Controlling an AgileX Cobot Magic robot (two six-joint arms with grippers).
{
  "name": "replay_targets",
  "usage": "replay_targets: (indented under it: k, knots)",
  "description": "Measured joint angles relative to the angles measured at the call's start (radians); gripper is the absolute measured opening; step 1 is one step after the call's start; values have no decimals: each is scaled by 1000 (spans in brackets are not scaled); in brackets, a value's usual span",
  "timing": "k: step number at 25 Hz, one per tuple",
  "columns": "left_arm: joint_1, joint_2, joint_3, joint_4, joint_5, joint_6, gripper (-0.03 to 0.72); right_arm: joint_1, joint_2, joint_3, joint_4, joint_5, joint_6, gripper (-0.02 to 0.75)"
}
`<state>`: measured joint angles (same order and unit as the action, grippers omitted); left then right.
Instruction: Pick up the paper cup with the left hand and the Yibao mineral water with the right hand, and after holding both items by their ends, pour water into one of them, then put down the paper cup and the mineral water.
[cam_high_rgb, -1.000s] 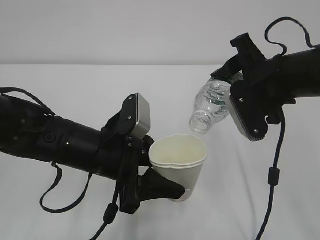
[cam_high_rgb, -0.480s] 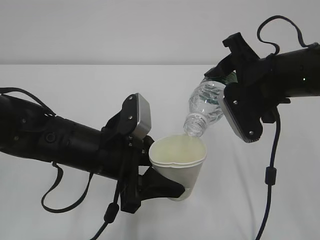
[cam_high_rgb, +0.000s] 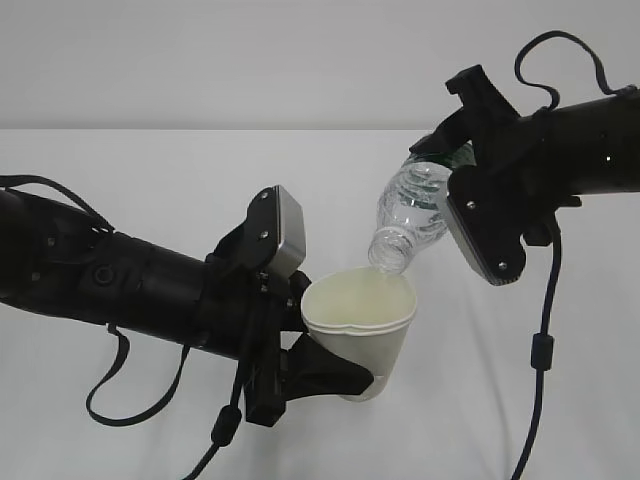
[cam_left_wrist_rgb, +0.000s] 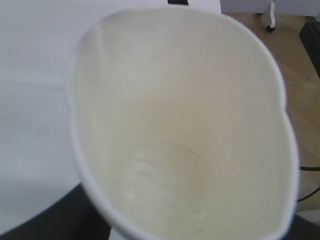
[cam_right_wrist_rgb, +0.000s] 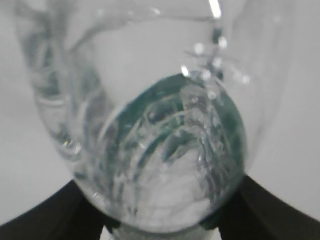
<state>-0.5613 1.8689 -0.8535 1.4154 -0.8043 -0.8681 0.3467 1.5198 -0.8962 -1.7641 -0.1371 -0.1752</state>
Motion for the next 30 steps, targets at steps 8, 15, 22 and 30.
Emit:
replay_targets:
  k: [8, 15, 22, 30]
  knots:
    - [0, 0, 0, 0, -4, 0, 391, 0, 0, 0, -14, 0, 0, 456]
    - [0, 0, 0, 0, -20, 0, 391, 0, 0, 0, -26, 0, 0, 456]
    - [0, 0, 0, 1, -22, 0, 389, 0, 0, 0, -32, 0, 0, 456]
    - [0, 0, 0, 5, -22, 0, 385, 0, 0, 0, -51, 0, 0, 456]
